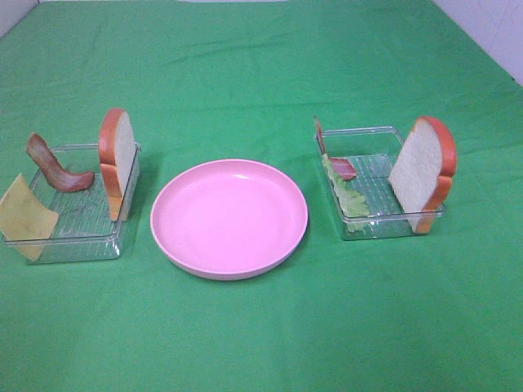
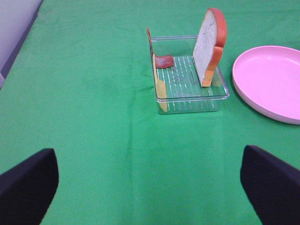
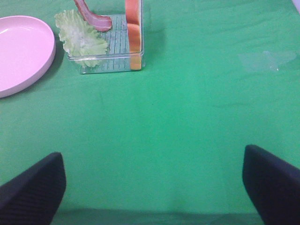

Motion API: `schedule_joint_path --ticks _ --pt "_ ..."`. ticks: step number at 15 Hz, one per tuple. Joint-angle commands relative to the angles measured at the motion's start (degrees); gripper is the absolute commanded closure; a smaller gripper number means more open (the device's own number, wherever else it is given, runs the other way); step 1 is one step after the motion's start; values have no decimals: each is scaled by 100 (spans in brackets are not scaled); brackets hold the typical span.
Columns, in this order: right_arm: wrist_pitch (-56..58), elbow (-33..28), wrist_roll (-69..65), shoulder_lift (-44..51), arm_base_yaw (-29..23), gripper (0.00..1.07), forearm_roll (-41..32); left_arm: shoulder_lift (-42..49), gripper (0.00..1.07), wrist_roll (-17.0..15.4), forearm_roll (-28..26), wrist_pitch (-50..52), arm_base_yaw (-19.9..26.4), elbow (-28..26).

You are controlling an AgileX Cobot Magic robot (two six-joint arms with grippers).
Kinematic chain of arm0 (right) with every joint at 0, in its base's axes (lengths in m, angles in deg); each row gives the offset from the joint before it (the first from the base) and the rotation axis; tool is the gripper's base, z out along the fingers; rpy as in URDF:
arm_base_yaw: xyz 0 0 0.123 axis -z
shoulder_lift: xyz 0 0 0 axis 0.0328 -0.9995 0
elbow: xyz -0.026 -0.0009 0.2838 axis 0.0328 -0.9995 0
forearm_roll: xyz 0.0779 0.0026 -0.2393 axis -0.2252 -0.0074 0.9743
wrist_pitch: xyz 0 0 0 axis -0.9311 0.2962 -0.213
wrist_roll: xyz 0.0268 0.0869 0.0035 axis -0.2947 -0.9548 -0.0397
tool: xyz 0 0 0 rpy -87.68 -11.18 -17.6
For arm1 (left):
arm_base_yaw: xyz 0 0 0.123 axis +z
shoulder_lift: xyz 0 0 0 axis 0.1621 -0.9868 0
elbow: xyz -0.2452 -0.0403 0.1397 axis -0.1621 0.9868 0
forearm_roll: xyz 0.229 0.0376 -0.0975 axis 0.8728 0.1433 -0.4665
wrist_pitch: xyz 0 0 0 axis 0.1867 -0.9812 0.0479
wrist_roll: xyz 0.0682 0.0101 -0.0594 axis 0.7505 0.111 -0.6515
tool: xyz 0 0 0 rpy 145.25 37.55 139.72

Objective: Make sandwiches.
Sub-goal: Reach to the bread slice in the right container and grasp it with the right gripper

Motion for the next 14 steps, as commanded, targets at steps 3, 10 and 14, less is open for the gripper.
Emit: schedule_joint_path --ticks 3,10,14 --pt "-69 -17 17 189 23 9 -23 69 4 -17 -52 11 -6 17" --pt "-92 46 -63 23 23 9 183 69 4 -17 -52 11 -6 17" --pt "407 561 -189 -2338 23 9 -229 69 4 -17 -52 11 -6 17"
